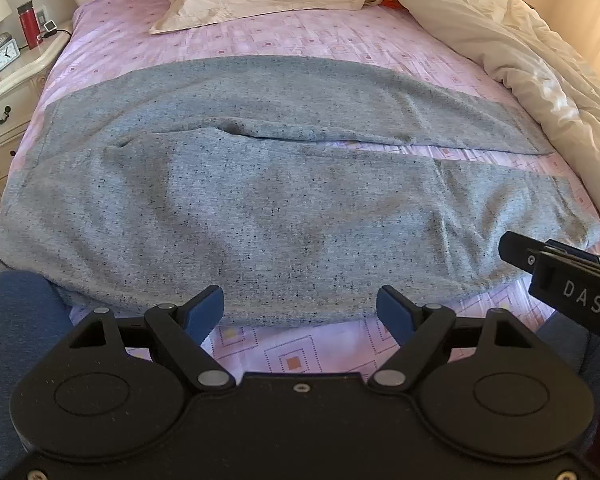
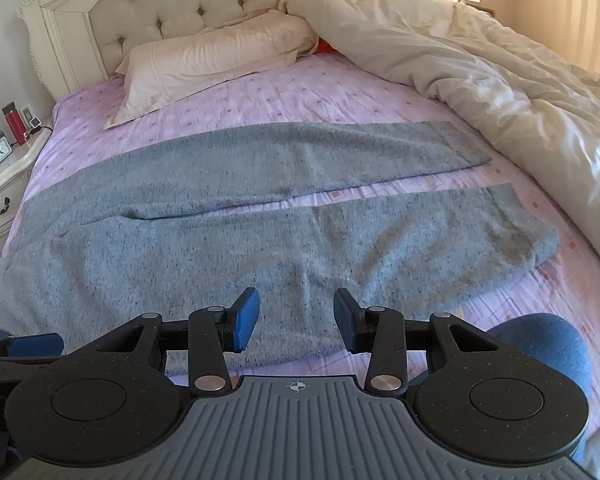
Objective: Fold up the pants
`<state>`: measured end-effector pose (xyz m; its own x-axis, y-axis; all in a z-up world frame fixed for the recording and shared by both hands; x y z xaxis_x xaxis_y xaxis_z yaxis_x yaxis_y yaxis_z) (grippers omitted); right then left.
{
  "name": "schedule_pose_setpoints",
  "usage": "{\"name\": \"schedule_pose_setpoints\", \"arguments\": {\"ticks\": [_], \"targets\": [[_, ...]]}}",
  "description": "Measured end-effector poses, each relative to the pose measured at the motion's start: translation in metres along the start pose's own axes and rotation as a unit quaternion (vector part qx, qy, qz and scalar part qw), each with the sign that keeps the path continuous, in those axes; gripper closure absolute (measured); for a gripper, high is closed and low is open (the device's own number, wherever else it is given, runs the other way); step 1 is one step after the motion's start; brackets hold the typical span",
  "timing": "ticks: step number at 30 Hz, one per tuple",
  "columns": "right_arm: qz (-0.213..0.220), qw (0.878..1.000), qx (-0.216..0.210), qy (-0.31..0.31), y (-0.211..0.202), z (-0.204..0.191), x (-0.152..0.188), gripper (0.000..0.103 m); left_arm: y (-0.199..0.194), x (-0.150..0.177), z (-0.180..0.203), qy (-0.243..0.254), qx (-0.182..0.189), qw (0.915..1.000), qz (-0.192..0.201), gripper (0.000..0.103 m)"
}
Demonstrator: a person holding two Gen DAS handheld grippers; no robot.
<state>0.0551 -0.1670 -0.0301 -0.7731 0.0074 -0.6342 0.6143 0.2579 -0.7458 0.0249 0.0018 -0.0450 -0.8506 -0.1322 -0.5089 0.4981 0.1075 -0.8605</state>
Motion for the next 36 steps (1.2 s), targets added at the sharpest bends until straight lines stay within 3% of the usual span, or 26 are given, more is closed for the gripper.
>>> {"name": "schedule_pose_setpoints", "arguments": {"ticks": [36], "targets": [[-0.015, 1.000, -0.001, 0.002, 0.0045, -0.0020, 0.0046, 0.063, 0.0006, 0.0009, 0.0001, -0.002, -0.003, 1.0000, -0.005, 0.020]]}}
Point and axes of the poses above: each gripper's, at about its wrist camera, not at the fingertips, and y roughly the way its jaws point, z to its right, x to its underside, the point moved 5 cm from there along y, roughly the way its jaws point, and after that the axes turned 6 degrees about -x, right-handed, at the moved point
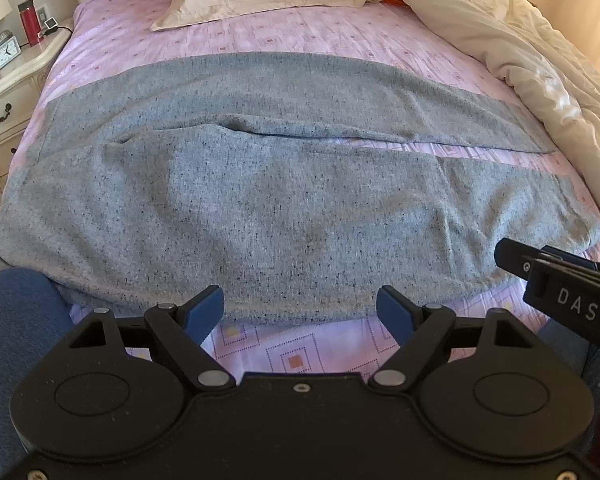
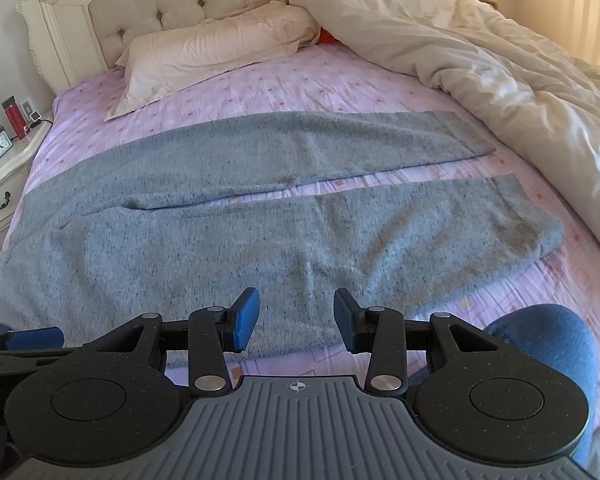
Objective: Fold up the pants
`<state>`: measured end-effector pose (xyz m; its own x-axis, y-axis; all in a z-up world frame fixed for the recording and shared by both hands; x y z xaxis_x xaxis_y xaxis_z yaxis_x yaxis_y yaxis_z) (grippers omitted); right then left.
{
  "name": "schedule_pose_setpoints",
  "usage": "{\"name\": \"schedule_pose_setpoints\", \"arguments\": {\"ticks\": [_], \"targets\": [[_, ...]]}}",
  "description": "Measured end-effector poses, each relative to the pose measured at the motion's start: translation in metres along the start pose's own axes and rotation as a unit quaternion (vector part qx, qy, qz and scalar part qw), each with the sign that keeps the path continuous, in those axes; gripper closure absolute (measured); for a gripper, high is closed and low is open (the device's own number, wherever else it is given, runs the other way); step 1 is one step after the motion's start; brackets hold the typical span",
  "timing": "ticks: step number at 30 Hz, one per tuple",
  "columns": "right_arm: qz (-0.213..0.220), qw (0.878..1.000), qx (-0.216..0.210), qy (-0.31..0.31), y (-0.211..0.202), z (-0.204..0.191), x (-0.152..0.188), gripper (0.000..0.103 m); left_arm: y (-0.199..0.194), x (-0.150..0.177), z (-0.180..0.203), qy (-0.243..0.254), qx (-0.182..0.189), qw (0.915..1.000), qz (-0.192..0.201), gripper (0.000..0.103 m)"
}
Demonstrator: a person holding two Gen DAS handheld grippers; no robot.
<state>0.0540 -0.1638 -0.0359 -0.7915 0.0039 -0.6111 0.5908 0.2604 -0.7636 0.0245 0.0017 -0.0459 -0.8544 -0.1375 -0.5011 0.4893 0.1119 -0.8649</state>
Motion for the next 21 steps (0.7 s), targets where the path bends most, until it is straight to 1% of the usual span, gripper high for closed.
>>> {"name": "schedule_pose_setpoints", "arguments": {"ticks": [21], "targets": [[-0.009, 1.000, -0.002, 0.005, 0.0028, 0.0000, 0.0029, 0.063, 0.0001, 0.0011, 0.0007, 0.001, 0.002, 1.0000, -0.002, 0.020]]}}
Point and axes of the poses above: each gripper's, at about its wrist camera, not at the fingertips, and y roughly the way its jaws point, z to its right, x to its underside, the point moved 5 cm from there along y, roughly the way its jaws point, and after that the axes turned 6 degrees about -x, right-handed, at the moved point
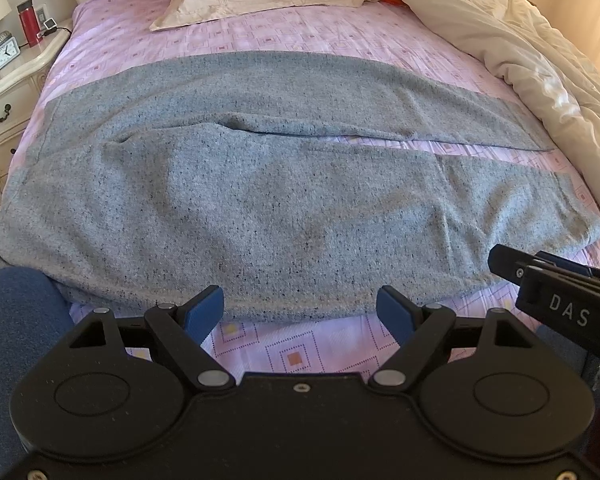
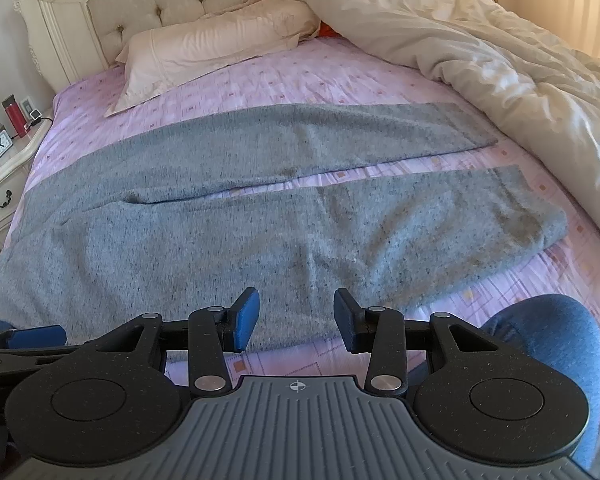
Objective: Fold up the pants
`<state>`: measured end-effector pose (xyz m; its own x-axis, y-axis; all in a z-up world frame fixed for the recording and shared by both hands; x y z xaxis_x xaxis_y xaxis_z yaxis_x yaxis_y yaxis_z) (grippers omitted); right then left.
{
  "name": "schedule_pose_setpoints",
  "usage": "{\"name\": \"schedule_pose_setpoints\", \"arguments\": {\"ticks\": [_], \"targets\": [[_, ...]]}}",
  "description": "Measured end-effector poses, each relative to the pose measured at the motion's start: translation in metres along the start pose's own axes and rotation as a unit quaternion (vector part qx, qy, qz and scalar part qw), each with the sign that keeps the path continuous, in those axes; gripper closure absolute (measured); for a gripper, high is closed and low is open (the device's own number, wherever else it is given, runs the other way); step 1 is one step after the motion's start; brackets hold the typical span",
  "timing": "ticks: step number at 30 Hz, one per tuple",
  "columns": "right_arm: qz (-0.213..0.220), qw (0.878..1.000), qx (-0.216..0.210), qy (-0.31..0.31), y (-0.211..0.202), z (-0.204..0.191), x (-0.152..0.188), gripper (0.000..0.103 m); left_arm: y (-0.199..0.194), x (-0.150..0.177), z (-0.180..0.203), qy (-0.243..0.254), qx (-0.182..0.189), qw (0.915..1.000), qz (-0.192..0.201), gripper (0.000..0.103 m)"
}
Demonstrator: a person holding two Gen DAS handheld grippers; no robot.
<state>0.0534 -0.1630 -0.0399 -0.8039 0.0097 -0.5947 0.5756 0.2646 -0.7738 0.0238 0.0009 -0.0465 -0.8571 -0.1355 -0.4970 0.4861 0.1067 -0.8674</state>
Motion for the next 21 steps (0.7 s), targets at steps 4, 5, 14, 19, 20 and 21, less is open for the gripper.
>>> {"name": "schedule_pose_setpoints", "arguments": {"ticks": [4, 5, 14, 19, 20, 21], "targets": [[-0.009, 1.000, 0.007, 0.001, 0.004, 0.000, 0.002, 0.063, 0.001, 0.000, 0.000, 0.000, 0.000, 1.0000, -0.001, 0.020], [-0.015, 1.000, 0.009, 0.002, 0.005, 0.001, 0.001, 0.063, 0.001, 0.000, 0.000, 0.000, 0.000, 1.0000, -0.001, 0.020], [-0.044, 0.998, 0.041, 0.015, 0.018, 0.009, 0.005, 0.063, 0.002, -0.006, -0.007, -0.009, 0.004, 0.9997, 0.021, 0.020], [-0.032, 0.999, 0.026, 0.018, 0.021, 0.018, -0.005, 0.063, 0.007, -0.023, -0.016, -0.030, -0.002, 0.9979, 0.057, 0.020], [-0.027, 0.999, 0.017, 0.020, 0.021, 0.020, -0.009, 0.063, 0.010, -0.027, -0.018, -0.032, -0.006, 0.9976, 0.061, 0.020], [-0.025, 0.999, 0.005, 0.027, 0.022, 0.022, -0.012, 0.063, 0.013, -0.032, -0.020, -0.034, -0.008, 0.9974, 0.064, 0.020]]}}
Point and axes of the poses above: each gripper's, at about its wrist camera, not at the fingertips, and y roughly the way its jaws point, z to its right, x to its underside, the point moved 5 cm from there along y, roughly the way its jaws point, and after that the axes turned 6 degrees about -x, right-handed, at the moved point
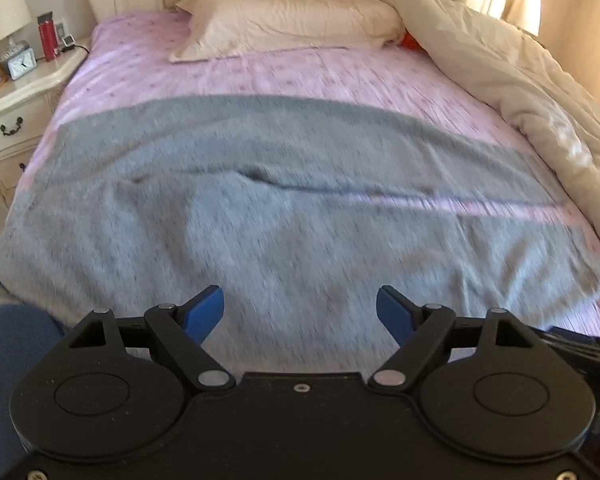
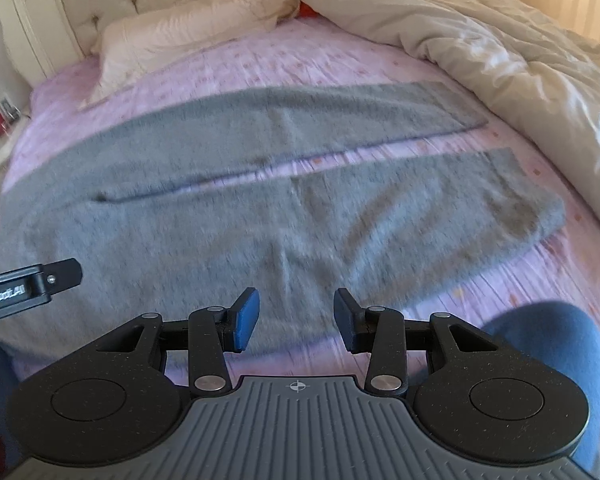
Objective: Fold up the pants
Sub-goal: 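Move the right gripper toward the cuffs of the sweatpant legs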
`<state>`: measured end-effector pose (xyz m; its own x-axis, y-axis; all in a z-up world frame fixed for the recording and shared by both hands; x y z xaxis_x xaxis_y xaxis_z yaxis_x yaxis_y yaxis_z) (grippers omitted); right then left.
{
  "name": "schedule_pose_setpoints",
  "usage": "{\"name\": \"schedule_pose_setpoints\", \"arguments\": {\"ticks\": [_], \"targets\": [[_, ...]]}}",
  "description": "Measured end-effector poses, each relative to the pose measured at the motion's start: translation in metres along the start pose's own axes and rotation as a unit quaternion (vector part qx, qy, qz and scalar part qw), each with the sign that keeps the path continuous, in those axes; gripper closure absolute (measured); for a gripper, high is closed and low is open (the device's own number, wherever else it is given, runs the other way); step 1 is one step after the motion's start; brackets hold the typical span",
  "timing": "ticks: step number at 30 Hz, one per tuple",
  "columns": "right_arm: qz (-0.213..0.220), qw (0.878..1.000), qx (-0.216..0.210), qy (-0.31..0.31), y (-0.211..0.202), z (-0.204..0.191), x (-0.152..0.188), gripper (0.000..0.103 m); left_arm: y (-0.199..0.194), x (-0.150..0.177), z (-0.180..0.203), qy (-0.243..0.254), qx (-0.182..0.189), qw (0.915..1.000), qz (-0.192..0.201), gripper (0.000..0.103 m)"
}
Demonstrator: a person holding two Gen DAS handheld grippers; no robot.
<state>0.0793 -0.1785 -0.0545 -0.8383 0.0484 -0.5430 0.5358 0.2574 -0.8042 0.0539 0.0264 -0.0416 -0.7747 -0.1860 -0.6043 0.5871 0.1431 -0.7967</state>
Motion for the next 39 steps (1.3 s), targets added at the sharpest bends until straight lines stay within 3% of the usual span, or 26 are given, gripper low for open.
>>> {"name": "schedule_pose_setpoints", "arguments": {"ticks": [4, 7, 12, 14, 18, 26, 30, 34, 36, 39], "targets": [[-0.043, 0.996, -0.060, 0.053, 0.016, 0.009, -0.006, 0.063, 0.015, -0.017, -0.007, -0.015, -0.003, 0.9999, 0.008, 0.020], [-0.087, 0.994, -0.036, 0.058, 0.034, 0.016, -0.007, 0.063, 0.027, -0.025, -0.010, -0.016, -0.001, 0.9998, 0.008, 0.020], [-0.104, 0.993, 0.053, -0.004, 0.049, 0.022, -0.016, 0.063, 0.044, -0.032, -0.009, 0.004, -0.014, 0.9998, 0.015, 0.020], [-0.110, 0.992, 0.055, -0.007, 0.052, 0.025, -0.022, 0.063, 0.051, -0.034, -0.007, 0.014, -0.015, 0.9997, 0.015, 0.022], [-0.074, 0.997, 0.016, 0.020, 0.051, 0.034, -0.041, 0.064, 0.061, -0.038, -0.001, 0.019, -0.013, 0.9997, 0.013, 0.024], [0.009, 0.997, 0.009, 0.078, 0.074, 0.080, -0.097, 0.064, 0.078, -0.064, 0.012, 0.043, -0.027, 0.9970, 0.059, 0.025], [0.062, 0.994, 0.048, 0.076, 0.086, 0.102, -0.122, 0.064, 0.095, -0.081, 0.013, 0.061, -0.033, 0.9949, 0.073, 0.025], [0.084, 0.990, 0.075, 0.084, 0.097, 0.124, -0.146, 0.064, 0.114, -0.093, 0.017, 0.087, -0.043, 0.9915, 0.086, 0.025], [0.093, 0.987, 0.086, 0.094, 0.101, 0.137, -0.155, 0.064, 0.127, -0.095, 0.016, 0.083, -0.039, 0.9932, 0.072, 0.025], [0.102, 0.985, 0.100, 0.101, 0.110, 0.159, -0.175, 0.064, 0.152, -0.091, 0.012, 0.064, -0.027, 0.9975, 0.012, 0.025]]}}
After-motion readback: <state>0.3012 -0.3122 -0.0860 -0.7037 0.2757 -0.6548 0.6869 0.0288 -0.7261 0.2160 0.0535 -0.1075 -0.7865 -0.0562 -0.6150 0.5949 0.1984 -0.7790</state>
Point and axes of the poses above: each gripper's, at about its wrist camera, not at the fingertips, and y roughly the way its jaws point, z to its right, x to its underside, the point moved 5 cm from there along y, roughly the way its jaws point, and after that the axes turned 6 degrees about -x, right-handed, at the moved point
